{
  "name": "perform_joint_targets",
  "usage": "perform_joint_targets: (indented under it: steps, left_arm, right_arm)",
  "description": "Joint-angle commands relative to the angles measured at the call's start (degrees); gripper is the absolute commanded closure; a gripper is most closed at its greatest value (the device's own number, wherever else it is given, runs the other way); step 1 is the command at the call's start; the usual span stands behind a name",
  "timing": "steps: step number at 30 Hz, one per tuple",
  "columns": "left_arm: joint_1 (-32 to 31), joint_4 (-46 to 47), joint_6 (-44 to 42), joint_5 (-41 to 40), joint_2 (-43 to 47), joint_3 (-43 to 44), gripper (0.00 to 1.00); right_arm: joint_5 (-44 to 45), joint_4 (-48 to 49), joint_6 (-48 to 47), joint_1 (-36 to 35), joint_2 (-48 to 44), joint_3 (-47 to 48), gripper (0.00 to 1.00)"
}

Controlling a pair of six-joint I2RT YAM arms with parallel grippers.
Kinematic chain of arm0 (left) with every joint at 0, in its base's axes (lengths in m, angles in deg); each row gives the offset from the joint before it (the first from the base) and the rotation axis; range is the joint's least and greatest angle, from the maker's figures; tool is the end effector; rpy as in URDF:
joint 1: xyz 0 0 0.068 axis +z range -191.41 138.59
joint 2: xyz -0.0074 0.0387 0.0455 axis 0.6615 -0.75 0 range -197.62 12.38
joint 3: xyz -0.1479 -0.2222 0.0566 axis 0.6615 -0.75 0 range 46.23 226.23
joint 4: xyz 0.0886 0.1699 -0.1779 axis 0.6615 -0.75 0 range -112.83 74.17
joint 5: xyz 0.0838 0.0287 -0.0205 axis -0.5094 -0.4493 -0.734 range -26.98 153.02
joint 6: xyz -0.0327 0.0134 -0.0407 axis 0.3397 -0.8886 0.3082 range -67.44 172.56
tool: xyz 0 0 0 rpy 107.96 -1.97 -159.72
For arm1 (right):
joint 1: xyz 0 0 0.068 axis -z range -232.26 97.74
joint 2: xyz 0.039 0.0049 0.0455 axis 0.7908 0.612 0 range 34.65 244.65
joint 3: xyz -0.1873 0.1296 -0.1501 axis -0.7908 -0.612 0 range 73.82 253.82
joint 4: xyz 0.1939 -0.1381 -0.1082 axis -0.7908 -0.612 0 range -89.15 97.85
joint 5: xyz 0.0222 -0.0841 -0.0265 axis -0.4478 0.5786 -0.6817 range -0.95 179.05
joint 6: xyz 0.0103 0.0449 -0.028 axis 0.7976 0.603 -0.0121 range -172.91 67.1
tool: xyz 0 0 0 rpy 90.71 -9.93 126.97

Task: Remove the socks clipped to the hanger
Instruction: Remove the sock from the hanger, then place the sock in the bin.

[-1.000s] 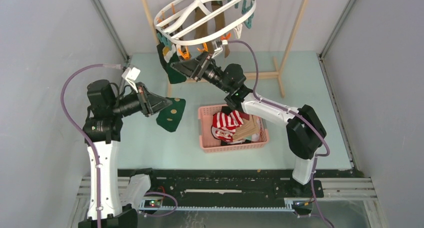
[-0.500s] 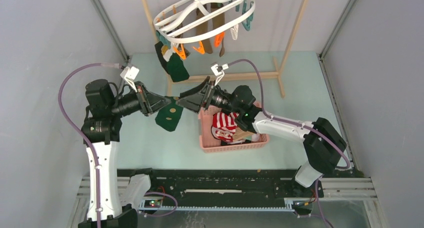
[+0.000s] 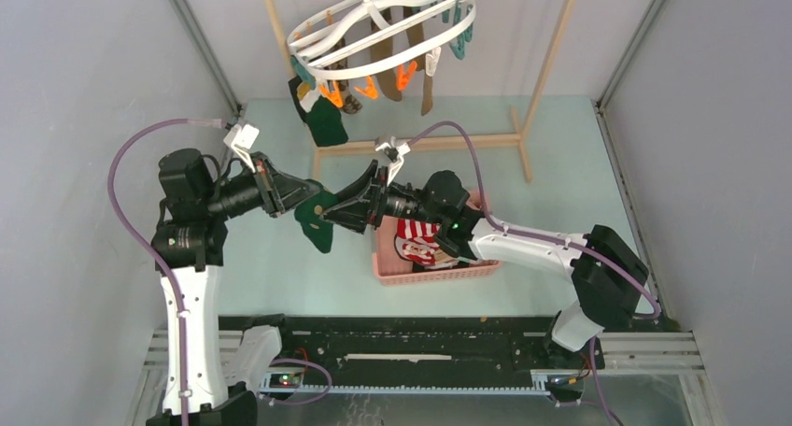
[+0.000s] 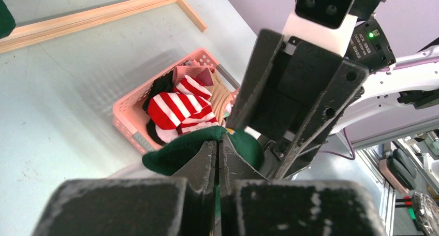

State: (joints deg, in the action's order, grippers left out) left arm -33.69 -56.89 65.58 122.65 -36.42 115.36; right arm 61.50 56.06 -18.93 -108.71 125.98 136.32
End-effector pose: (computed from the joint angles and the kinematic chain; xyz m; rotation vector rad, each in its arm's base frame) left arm 0.1439 -0.0114 0.4210 0.3657 1.8424 -1.0556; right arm 0.1904 0.3168 0.3470 -0.7381 1.2620 1.6227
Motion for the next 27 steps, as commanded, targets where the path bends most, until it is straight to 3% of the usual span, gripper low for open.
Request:
perform_joint_targets:
  steps: [1, 6, 7, 9, 10, 14, 15, 23, 27]
  left_arm:
    - [-0.43, 1.82, 1.13, 0.92, 0.16, 3.9, 1.0]
    - [-0.36, 1.84, 1.05, 0.75, 0.47, 3.86, 1.0]
    - [-0.42, 1.81, 1.11, 0.62, 0.58, 3.74, 0.99]
    - [-0.44, 1.62, 1.01, 0.36, 0.78, 3.44, 0.91]
    - [-0.43, 1.41, 0.81, 0.17, 0.87, 3.39, 0.82]
    - [-0.34, -1.0, -0.45, -1.33, 0.69, 3.8, 0.14]
    - [-0.31, -1.49, -0.71, -1.69, 0.52, 3.8, 0.02]
    - [0.27, -6.7, -4.71, -9.8, -1.13, 4.91, 0.0]
    - [0.5, -8.46, -5.92, -12.85, -1.8, 4.74, 0.0]
  right_arm:
    - [-0.35, -2.74, -5.13, -1.65, -2.67, 1.4, 0.53]
    - [1.52, -6.85, -7.05, -1.44, -4.72, 1.42, 0.94]
    - [1.99, -7.98, -7.31, -1.28, -5.21, 1.4, 1.0]
    - [2.62, -10.04, -7.2, -0.69, -6.06, 1.45, 1.0]
    - [2.59, -10.98, -6.47, -0.23, -6.41, 1.46, 1.0]
    - [1.73, -15.73, -3.09, 1.67, -7.48, 0.81, 1.0]
    - [2.03, -16.55, -2.46, 2.07, -8.09, -0.31, 1.0]
    - [9.94, -21.0, 4.64, 7.69, -16.63, -18.24, 1.0]
    - [10.56, -24.68, 6.67, 11.42, -16.29, -23.9, 1.0]
